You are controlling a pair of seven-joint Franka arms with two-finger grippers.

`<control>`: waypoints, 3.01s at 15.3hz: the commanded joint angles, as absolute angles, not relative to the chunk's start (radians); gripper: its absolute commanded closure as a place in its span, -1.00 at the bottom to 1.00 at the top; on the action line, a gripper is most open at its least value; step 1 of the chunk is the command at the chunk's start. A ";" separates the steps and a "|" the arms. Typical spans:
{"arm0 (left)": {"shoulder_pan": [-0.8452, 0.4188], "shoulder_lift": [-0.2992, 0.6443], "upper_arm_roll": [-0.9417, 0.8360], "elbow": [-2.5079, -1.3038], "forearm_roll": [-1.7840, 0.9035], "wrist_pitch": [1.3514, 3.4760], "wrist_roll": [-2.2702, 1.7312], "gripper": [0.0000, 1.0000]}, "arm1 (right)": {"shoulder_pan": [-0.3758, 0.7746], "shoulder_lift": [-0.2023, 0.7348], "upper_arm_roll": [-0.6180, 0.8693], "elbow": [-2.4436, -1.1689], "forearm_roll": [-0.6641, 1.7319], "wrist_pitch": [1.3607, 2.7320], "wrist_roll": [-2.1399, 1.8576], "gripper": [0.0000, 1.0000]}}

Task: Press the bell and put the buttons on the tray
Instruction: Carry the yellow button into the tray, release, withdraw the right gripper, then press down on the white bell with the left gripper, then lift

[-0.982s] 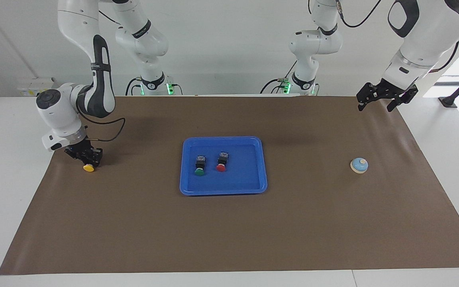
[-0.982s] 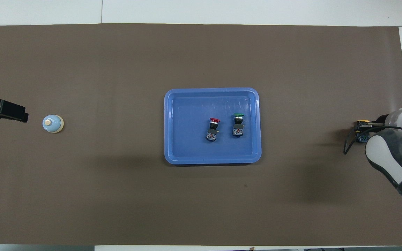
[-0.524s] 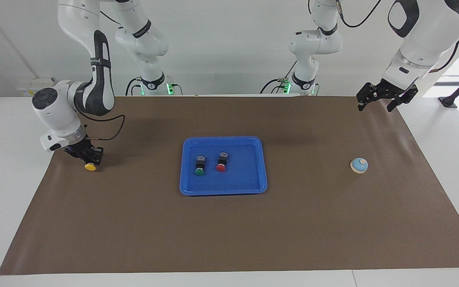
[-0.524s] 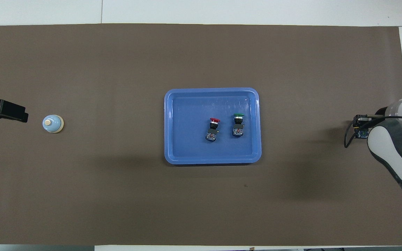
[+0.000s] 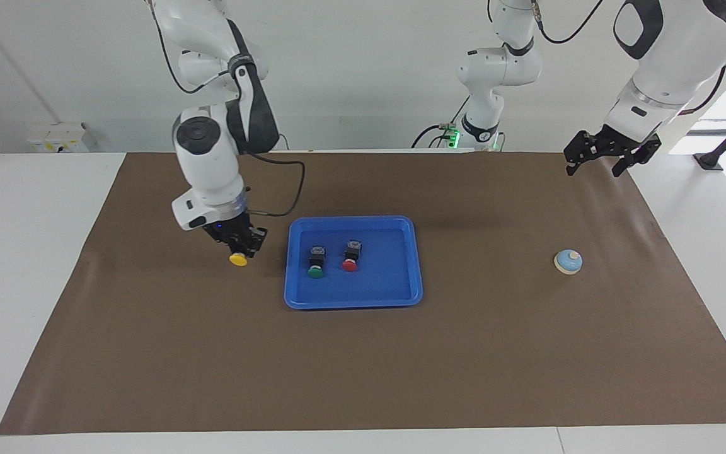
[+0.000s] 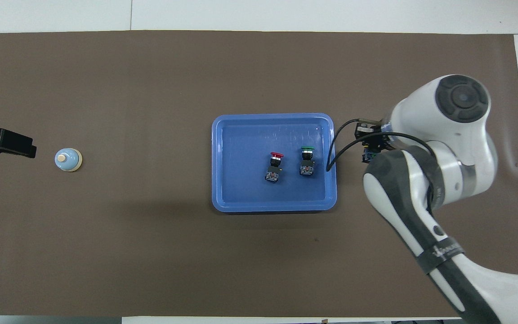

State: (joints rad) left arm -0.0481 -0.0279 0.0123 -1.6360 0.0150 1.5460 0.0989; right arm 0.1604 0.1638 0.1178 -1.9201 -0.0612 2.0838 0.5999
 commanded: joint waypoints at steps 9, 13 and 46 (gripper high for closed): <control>-0.054 -0.035 0.018 -1.640 0.011 1.554 0.087 -1.00 | 0.514 0.555 0.109 -1.453 -0.069 2.014 0.988 1.00; -0.054 -0.035 0.018 -1.640 0.011 1.554 0.087 -1.00 | 0.558 0.600 0.107 -1.482 -0.077 2.098 0.986 1.00; 0.058 0.072 0.021 -1.985 0.014 2.077 0.115 1.00 | -0.031 0.005 0.106 -1.566 0.006 1.461 0.127 -1.00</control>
